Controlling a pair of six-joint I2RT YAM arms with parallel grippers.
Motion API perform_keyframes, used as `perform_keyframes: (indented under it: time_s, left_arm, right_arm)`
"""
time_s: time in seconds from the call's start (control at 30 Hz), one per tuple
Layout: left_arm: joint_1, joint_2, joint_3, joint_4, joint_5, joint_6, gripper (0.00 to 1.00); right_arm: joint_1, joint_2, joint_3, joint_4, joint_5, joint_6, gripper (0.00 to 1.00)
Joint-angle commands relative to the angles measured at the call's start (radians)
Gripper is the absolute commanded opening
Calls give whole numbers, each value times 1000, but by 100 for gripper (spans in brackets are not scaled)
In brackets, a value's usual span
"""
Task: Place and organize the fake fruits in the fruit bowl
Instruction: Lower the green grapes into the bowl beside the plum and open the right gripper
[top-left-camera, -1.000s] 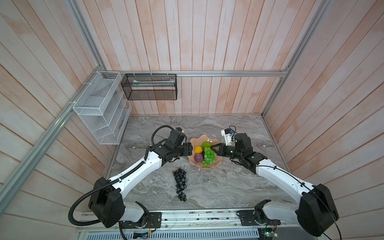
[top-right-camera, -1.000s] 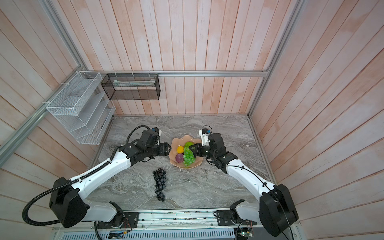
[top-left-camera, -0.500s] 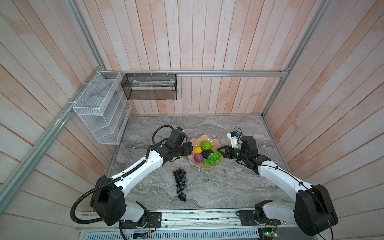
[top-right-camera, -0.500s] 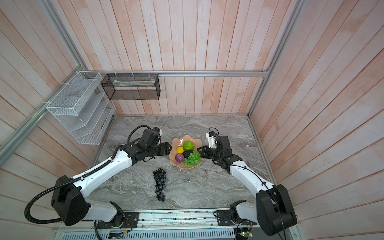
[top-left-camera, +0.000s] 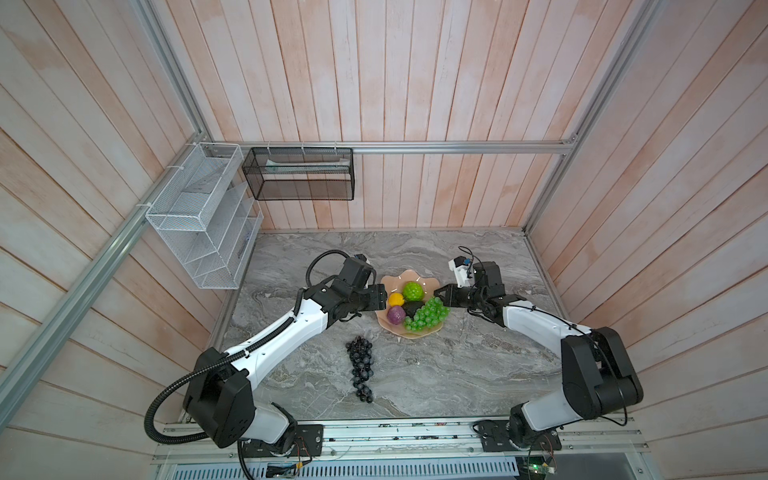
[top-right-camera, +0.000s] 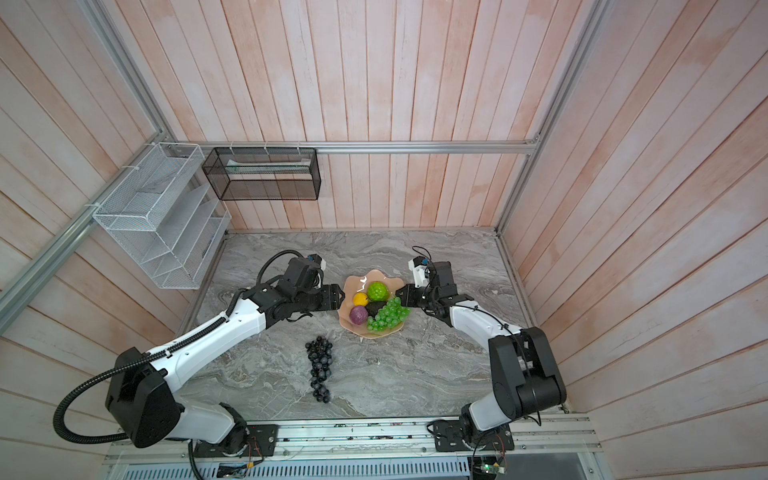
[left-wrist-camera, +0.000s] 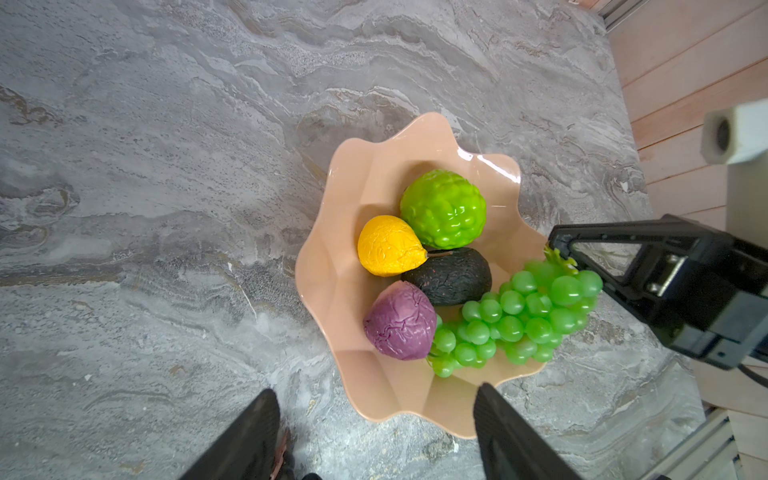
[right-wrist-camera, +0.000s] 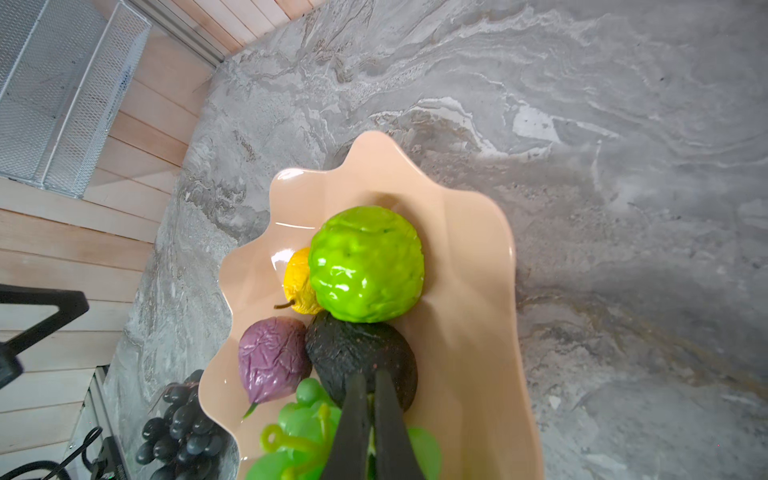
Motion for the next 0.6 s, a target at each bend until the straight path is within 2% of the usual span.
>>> perform_keyframes:
  time_s: [0.0, 0.33, 0.57]
  left_arm:
    - [5, 29, 44, -21, 14, 9, 76]
    - [4, 57, 54, -29, 59, 3, 77]
    - [5, 25, 29, -74, 81, -7, 78]
  right_arm:
    - [-4, 44, 55, 2, -14, -47, 0]
    - [-5, 172, 155, -37, -52, -92, 2]
    - [-4, 149, 207, -113, -17, -142, 29]
